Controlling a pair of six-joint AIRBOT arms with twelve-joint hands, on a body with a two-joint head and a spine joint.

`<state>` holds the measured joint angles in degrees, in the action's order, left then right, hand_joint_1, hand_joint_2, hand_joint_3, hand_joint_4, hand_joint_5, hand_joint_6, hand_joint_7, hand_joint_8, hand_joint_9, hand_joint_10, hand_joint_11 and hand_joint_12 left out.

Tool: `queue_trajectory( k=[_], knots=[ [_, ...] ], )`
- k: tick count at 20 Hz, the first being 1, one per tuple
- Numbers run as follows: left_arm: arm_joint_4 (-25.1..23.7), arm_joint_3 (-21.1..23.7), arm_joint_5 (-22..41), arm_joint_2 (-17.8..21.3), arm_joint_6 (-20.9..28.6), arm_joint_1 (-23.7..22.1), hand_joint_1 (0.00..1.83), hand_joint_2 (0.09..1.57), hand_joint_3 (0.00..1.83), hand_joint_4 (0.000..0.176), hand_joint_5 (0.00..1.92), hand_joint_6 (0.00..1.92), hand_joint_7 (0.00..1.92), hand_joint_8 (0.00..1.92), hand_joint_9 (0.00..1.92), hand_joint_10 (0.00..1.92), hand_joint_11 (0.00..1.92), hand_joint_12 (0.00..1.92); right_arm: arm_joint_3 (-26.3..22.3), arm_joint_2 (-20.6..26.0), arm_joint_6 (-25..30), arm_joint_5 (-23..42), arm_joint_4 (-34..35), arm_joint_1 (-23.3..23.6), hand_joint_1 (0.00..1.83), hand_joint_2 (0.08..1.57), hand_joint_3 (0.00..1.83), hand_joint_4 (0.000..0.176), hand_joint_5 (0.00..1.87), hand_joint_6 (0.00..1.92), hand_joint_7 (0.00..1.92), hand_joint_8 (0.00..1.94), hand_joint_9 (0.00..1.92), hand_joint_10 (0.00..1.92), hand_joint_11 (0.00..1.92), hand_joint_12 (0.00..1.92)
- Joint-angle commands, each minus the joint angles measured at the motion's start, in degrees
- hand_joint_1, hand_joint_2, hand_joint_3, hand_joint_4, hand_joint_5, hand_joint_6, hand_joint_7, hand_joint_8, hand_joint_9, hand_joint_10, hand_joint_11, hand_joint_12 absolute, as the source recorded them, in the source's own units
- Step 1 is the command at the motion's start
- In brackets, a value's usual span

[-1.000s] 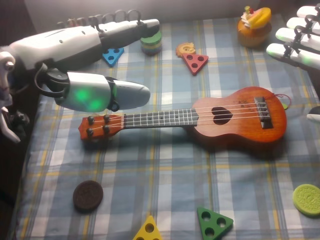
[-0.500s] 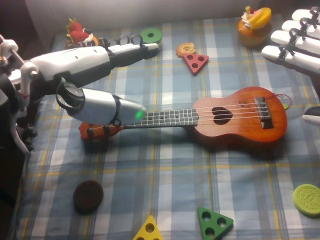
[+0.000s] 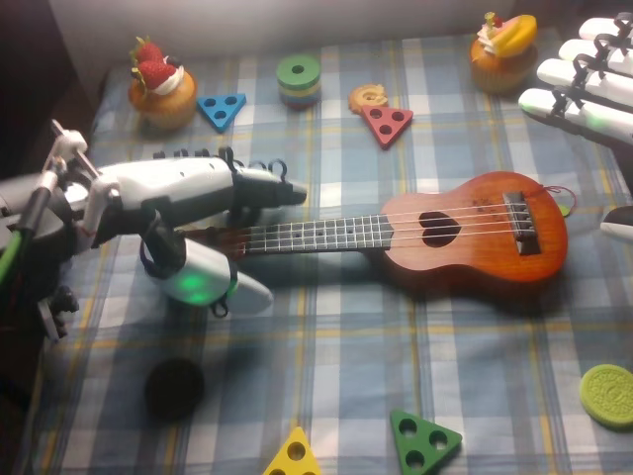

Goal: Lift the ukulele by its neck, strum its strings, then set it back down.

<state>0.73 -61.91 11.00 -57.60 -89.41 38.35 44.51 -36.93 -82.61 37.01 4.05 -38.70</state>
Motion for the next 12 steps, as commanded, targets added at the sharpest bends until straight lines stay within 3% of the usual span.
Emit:
queue_trajectory(
  k=[1, 2, 4, 5, 6, 7, 8, 9, 11, 12],
  knots=[
    [2.68, -0.14, 4.63, -0.56, -1.88, 0.19, 1.0, 1.02, 0.0, 0.014, 0.41, 0.04, 0.41, 0.1, 0.07, 0.94, 0.0, 1.43, 0.25, 0.19, -0.33, 6.84, 0.25, 0.89, 0.42, 1.32, 0.0, 0.0, 0.0, 0.0, 0.0, 0.0, 0.0, 0.0, 0.0, 0.0],
    [4.25, -0.22, 4.72, -0.88, -3.6, 0.7, 1.03, 1.02, 0.0, 0.006, 0.45, 0.04, 0.43, 0.12, 0.06, 1.03, 0.0, 1.52, 0.24, 0.21, -0.33, 6.84, 0.31, 0.89, 0.43, 1.32, 0.0, 0.0, 0.0, 0.0, 0.0, 0.0, 0.0, 0.0, 0.0, 0.0],
    [9.48, -0.7, 4.91, -1.95, -9.01, 1.79, 1.12, 1.08, 0.01, 0.0, 0.58, 0.17, 0.42, 0.59, 0.18, 1.14, 0.0, 1.72, 0.24, 0.31, -0.33, 6.85, 0.41, 0.89, 0.43, 1.32, 0.0, 0.0, 0.0, 0.0, 0.0, 0.0, 0.0, 0.0, 0.0, 0.0],
    [12.96, -1.11, 5.11, -2.64, -12.4, 2.29, 1.12, 1.11, 0.01, 0.0, 0.54, 0.36, 0.36, 0.8, 0.16, 1.16, 0.0, 1.72, 0.23, 0.37, -0.33, 6.85, 0.45, 0.88, 0.44, 1.32, 0.0, 0.0, 0.0, 0.0, 0.0, 0.0, 0.0, 0.0, 0.0, 0.0],
    [15.72, -1.53, 5.28, -3.26, -14.94, 2.7, 1.14, 1.12, 0.01, 0.0, 0.51, 0.61, 0.37, 0.96, 0.21, 1.23, 0.0, 1.8, 0.22, 0.42, -0.33, 6.85, 0.48, 0.88, 0.44, 1.32, 0.0, 0.0, 0.0, 0.0, 0.0, 0.0, 0.0, 0.0, 0.0, 0.0],
    [18.29, -2.11, 5.65, -3.93, -16.9, 3.3, 1.09, 1.29, 0.01, 0.02, 0.57, 1.37, 0.55, 1.48, 0.24, 1.35, 0.0, 1.9, 0.21, 0.46, -0.33, 6.85, 0.49, 0.88, 0.46, 1.31, 0.0, 0.0, 0.0, 0.0, 0.0, 0.0, 0.0, 0.0, 0.0, 0.0],
    [20.58, -2.48, 5.78, -4.42, -18.84, 3.66, 1.05, 1.36, 0.0, 0.027, 0.52, 1.6, 0.53, 1.66, 0.21, 1.51, 0.0, 1.92, 0.21, 0.49, -0.33, 6.85, 0.5, 0.88, 0.46, 1.31, 0.0, 0.0, 0.0, 0.0, 0.0, 0.0, 0.0, 0.0, 0.0, 0.0],
    [21.84, -2.76, 5.81, -4.79, -19.97, 3.89, 1.1, 1.31, 0.0, 0.025, 0.64, 1.47, 0.63, 1.59, 0.32, 1.58, 0.04, 1.92, 0.21, 0.52, -0.33, 6.85, 0.5, 0.88, 0.47, 1.31, 0.0, 0.0, 0.0, 0.0, 0.0, 0.0, 0.0, 0.0, 0.0, 0.0],
    [23.01, -3.1, 6.12, -5.16, -20.43, 4.13, 1.11, 1.3, 0.0, 0.002, 0.64, 1.44, 0.65, 1.62, 0.36, 1.65, 0.09, 1.92, 0.2, 0.58, -0.33, 6.85, 0.51, 0.88, 0.45, 1.32, 0.0, 0.0, 0.0, 0.0, 0.0, 0.0, 0.0, 0.0, 0.0, 0.0],
    [23.03, -3.08, 6.48, -5.16, -20.43, 4.14, 1.12, 1.31, 0.0, 0.0, 0.62, 1.44, 0.65, 1.66, 0.38, 1.7, 0.12, 1.92, 0.18, 0.6, -0.33, 6.85, 0.51, 0.87, 0.44, 1.32, 0.0, 0.0, 0.0, 0.0, 0.0, 0.0, 0.0, 0.0, 0.0, 0.0]
  ],
)
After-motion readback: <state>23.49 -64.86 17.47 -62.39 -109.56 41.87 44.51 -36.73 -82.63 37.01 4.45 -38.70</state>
